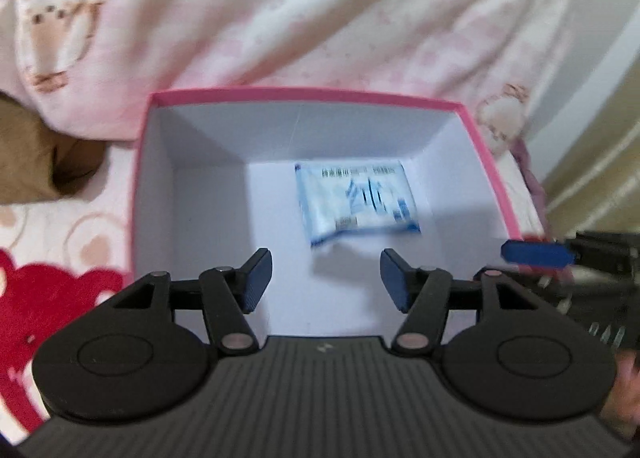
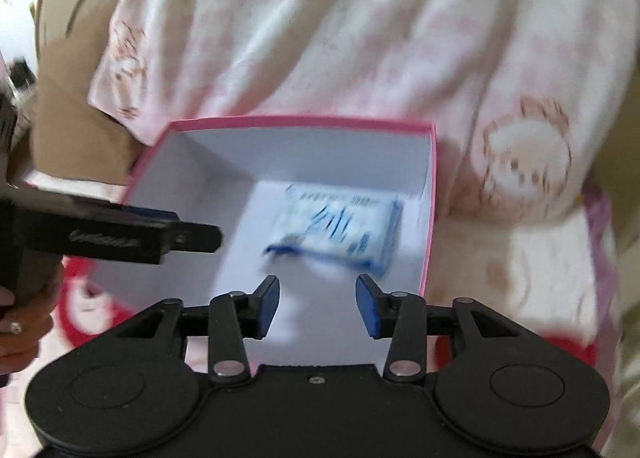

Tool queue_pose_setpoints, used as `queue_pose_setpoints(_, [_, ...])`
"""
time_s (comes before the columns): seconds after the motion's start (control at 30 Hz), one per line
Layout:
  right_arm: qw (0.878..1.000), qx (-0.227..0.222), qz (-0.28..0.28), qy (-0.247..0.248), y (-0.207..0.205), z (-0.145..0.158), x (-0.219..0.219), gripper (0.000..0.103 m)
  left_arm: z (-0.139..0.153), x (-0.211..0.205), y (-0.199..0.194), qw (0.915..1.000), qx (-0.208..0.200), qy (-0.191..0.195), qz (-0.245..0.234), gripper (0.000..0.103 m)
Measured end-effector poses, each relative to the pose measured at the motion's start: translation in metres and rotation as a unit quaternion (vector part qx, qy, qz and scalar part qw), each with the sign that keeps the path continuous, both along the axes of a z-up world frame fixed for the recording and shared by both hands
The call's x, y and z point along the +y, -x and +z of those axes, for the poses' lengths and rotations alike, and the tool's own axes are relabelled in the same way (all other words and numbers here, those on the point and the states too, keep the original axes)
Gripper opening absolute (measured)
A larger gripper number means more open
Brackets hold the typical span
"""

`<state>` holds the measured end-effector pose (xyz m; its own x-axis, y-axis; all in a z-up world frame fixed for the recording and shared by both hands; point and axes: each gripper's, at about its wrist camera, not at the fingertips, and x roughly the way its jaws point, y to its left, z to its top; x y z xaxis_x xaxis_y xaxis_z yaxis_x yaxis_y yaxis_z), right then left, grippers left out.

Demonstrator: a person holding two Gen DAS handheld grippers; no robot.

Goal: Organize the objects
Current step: 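Open the left tool to drop the pack and withdraw, then lower the left tool onto the green yarn skein and grasp it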

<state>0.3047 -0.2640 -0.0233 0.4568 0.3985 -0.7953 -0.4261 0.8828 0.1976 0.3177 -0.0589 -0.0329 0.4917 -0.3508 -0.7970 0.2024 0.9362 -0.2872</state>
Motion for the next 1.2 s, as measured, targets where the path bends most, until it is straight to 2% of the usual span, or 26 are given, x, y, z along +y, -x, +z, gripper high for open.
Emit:
queue_pose_setpoints(0.17, [0.998, 0.045, -0.001, -0.049, 0.029, 0.024, -0.025, 0.051, 0.030, 0.016, 0.038, 0.9993, 0.003, -0.005, -0.036, 0.062])
queue_pose_setpoints(0.33, [0.996, 0.051, 0.013, -0.071, 0.063, 0.051, -0.038, 0.058, 0.055, 0.020, 0.077, 0.9977, 0.012, -0.027, -0.061, 0.063])
queue_pose_setpoints(0.47, [0.997, 0.031, 0.031, -0.064, 0.094, 0.071, -0.035, 0.063, 0.068, 0.023, 0.109, 0.9959, 0.004, -0.037, -0.082, 0.068])
queue_pose_setpoints(0.57, [0.997, 0.018, 0.051, -0.062, 0.115, 0.078, -0.028, 0.070, 0.073, 0.024, 0.130, 0.9949, -0.008, -0.048, -0.088, 0.078])
queue_pose_setpoints(0.63, [0.995, 0.014, 0.070, -0.067, 0.132, 0.080, -0.021, 0.081, 0.075, 0.025, 0.142, 0.9943, -0.010, -0.050, -0.094, 0.082])
queue_pose_setpoints(0.7, [0.993, 0.005, 0.092, -0.069, 0.148, 0.078, -0.013, 0.088, 0.074, 0.026, 0.154, 0.9933, -0.009, -0.054, -0.102, 0.085])
queue_pose_setpoints(0.83, [0.989, 0.009, 0.126, -0.074, 0.176, 0.063, 0.004, 0.088, 0.068, 0.031, 0.175, 0.9921, -0.008, -0.059, -0.110, 0.090])
queue_pose_setpoints(0.97, [0.985, 0.026, 0.148, -0.089, 0.192, 0.043, 0.019, 0.088, 0.057, 0.044, 0.196, 0.9944, -0.012, -0.052, -0.092, 0.092])
queue_pose_setpoints(1.07, [0.981, 0.038, 0.163, -0.093, 0.200, 0.024, 0.032, 0.088, 0.042, 0.056, 0.206, 0.9958, 0.004, -0.037, -0.084, 0.093])
queue_pose_setpoints(1.2, [0.980, 0.029, 0.183, -0.078, 0.215, 0.002, 0.053, 0.088, 0.015, 0.064, 0.211, 0.9962, 0.033, -0.029, -0.074, 0.093])
